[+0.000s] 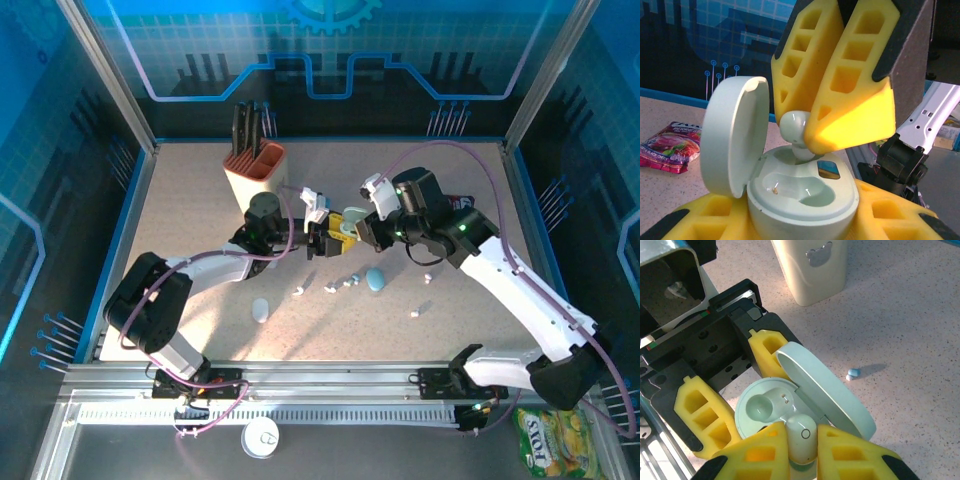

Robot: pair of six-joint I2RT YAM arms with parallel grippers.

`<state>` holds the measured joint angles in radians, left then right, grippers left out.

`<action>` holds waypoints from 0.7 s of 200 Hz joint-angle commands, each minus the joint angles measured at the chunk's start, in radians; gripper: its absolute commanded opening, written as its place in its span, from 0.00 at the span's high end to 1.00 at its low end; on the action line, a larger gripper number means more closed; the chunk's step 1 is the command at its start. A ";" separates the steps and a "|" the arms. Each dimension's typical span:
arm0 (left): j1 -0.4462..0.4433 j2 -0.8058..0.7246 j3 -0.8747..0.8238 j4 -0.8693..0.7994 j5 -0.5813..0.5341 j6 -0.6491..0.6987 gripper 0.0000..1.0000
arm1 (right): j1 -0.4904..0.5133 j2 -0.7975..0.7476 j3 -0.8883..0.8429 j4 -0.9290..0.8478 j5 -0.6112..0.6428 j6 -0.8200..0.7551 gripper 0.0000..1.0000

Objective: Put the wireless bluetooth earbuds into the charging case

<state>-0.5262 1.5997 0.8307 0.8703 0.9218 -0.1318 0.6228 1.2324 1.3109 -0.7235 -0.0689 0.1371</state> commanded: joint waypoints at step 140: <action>0.008 -0.024 -0.001 0.124 -0.031 -0.036 0.65 | -0.014 -0.016 0.033 -0.014 0.011 0.008 0.61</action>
<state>-0.5262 1.5955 0.8303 0.9081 0.8989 -0.1585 0.6193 1.2301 1.3113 -0.7166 -0.0536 0.1326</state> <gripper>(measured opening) 0.376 0.370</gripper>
